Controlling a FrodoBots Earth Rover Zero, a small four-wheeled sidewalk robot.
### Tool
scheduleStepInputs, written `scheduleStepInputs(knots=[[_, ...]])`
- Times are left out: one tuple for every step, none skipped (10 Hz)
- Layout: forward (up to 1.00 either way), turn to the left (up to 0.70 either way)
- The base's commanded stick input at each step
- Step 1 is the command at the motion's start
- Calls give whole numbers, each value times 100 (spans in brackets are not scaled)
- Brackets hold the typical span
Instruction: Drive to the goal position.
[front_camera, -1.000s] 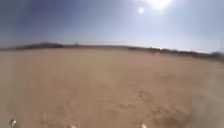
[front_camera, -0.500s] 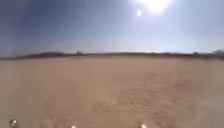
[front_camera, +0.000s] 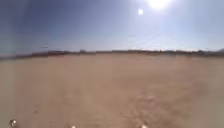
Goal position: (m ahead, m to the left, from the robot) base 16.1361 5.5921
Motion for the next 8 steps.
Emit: scheduleStepInputs(knots=[[100,27],[100,27],[100,27],[100,6],[100,0],[100,0],[100,0],[100,0]])
